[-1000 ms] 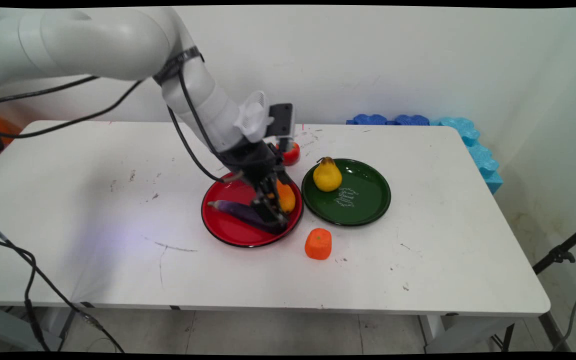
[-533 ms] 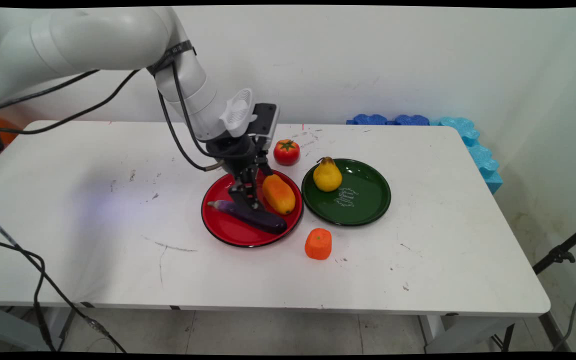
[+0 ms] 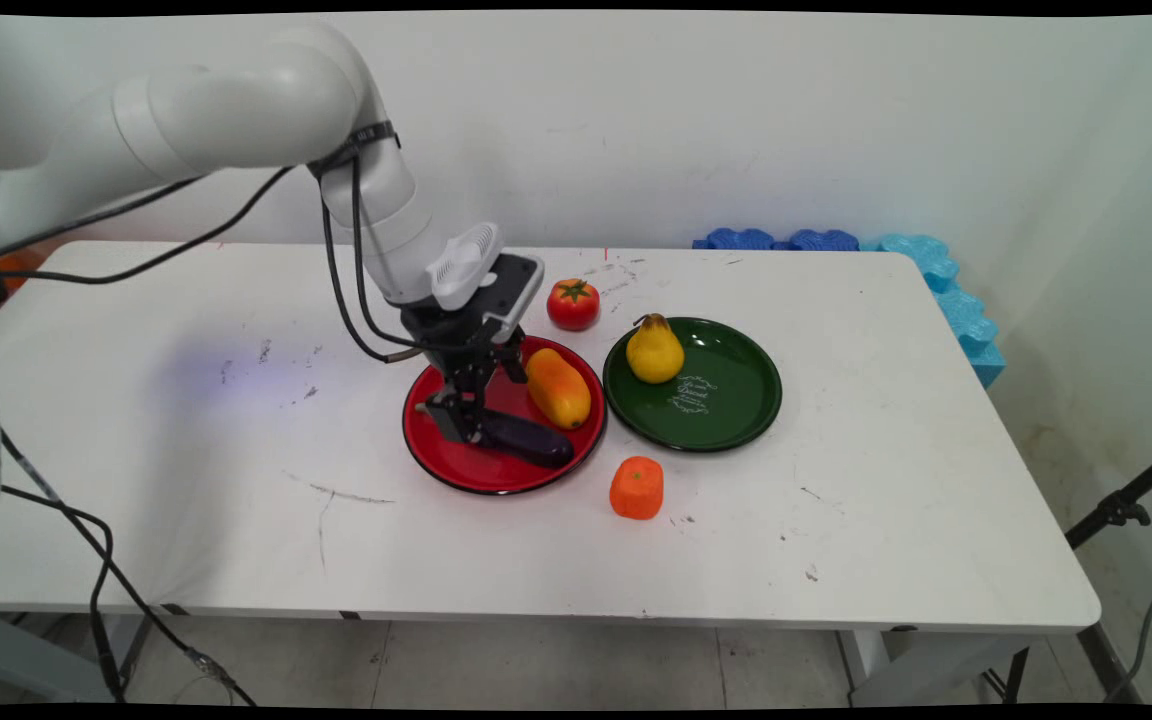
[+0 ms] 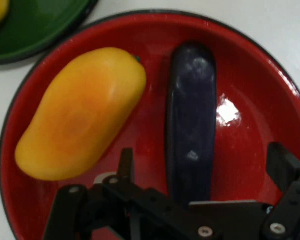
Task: Pick up the eggplant from the red plate, then place the picked object on the table
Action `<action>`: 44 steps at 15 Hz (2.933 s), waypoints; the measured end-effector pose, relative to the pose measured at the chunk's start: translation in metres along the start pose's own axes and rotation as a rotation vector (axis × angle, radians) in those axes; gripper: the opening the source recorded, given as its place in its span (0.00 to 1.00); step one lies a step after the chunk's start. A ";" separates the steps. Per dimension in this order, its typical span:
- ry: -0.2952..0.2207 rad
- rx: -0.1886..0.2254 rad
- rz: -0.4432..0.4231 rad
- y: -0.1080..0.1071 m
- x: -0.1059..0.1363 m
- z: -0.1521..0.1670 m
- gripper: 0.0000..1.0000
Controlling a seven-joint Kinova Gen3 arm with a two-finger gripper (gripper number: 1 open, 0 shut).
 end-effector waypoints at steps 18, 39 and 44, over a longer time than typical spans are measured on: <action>0.035 -0.021 -0.032 0.000 -0.018 0.033 0.00; 0.217 0.035 -0.383 0.063 0.113 -0.037 0.00; 0.201 0.026 -0.439 0.074 0.127 0.012 0.00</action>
